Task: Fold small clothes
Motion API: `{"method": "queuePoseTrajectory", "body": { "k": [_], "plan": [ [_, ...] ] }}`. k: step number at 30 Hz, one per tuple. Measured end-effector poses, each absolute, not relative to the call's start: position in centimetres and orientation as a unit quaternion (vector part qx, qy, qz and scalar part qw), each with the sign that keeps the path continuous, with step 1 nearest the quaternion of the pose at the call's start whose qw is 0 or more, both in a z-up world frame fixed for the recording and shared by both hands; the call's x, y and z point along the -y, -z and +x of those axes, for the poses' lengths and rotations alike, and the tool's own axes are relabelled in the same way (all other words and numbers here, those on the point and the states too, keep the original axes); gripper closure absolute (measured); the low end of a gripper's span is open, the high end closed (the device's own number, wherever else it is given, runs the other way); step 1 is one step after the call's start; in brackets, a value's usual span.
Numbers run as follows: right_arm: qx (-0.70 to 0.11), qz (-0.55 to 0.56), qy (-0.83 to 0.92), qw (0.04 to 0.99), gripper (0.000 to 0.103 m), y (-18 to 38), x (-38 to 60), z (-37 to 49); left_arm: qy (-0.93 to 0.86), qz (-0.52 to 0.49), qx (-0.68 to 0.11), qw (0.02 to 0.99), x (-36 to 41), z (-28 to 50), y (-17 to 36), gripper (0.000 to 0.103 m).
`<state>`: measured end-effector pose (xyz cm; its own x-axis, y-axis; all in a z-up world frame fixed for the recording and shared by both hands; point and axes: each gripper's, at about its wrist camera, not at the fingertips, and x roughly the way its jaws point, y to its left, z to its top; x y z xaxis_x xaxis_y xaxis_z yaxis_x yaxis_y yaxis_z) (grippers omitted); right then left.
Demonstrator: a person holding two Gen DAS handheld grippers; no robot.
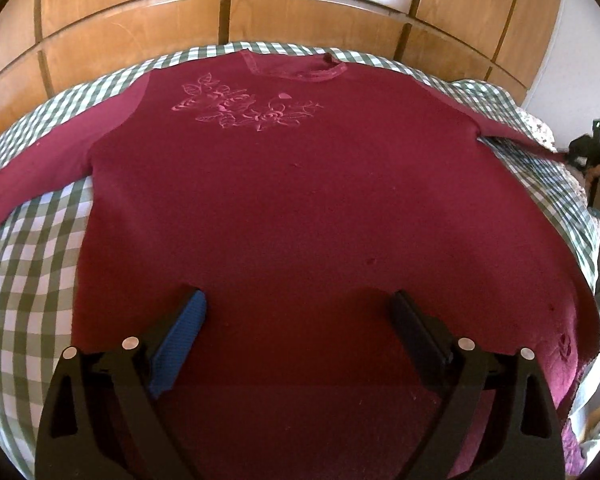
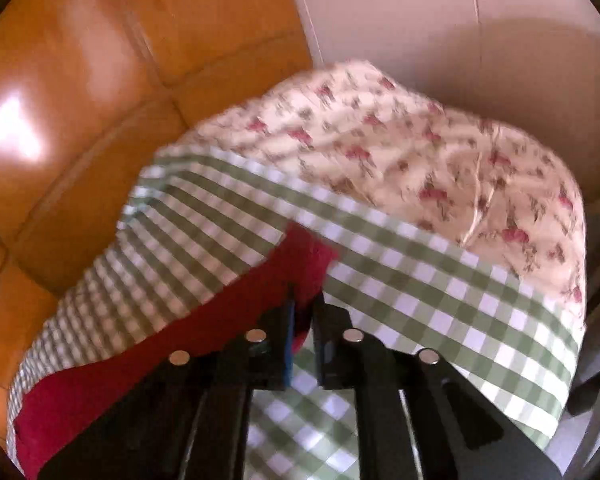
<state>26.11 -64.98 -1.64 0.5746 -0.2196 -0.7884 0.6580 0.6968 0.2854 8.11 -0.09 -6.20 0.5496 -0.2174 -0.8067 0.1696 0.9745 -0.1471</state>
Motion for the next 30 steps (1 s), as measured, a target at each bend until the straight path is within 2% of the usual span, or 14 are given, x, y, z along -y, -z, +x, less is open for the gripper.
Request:
{"method": "queuePoseTrajectory", "body": {
  "k": [1,5,10,14,21,23,25,26,28,29,30],
  "plan": [
    [-0.386,0.297,0.264,0.833,0.04,2.4,64.9,25.8,0.11,-0.026,-0.462,0.88,0.0,8.2,6.2,0.01],
    [-0.396,0.29,0.254,0.833,0.037,4.2,63.0,23.6,0.108,-0.025,-0.463,0.879,-0.1,8.3,6.1,0.01],
    [-0.402,0.292,0.187,0.847,0.03,2.7,59.2,21.0,0.111,-0.045,-0.466,0.877,-0.8,7.7,5.3,0.01],
    [-0.443,0.283,0.036,0.85,0.031,2.2,52.2,19.3,0.086,-0.074,-0.463,0.879,-3.2,6.2,4.1,0.01],
    [-0.509,0.167,-0.137,0.833,0.044,2.6,39.1,11.8,0.021,-0.102,-0.457,0.884,-9.1,2.9,2.4,0.012],
    [-0.521,0.14,-0.144,0.83,0.048,3.1,37.3,9.4,0.014,-0.11,-0.467,0.877,-10.5,1.9,2.8,0.02],
    [-0.523,0.121,-0.144,0.831,0.048,3.2,36.1,7.3,0.017,-0.117,-0.479,0.87,-11.1,1.4,3.5,0.036],
    [-0.527,0.106,-0.142,0.831,0.052,3.3,35.5,6.3,0.024,-0.121,-0.487,0.865,-11.2,1.2,3.9,0.041],
    [-0.532,0.085,-0.129,0.832,0.066,3.3,34.7,4.9,0.031,-0.112,-0.489,0.864,-10.8,0.7,4.2,0.066],
    [-0.534,0.077,-0.123,0.833,0.088,3.2,34.5,4.4,0.045,-0.105,-0.488,0.866,-10.2,0.5,4.2,0.078],
    [-0.534,0.075,-0.122,0.833,0.095,3.1,34.4,4.1,0.053,-0.097,-0.489,0.865,-9.7,0.4,4.3,0.092]
  ]
}}
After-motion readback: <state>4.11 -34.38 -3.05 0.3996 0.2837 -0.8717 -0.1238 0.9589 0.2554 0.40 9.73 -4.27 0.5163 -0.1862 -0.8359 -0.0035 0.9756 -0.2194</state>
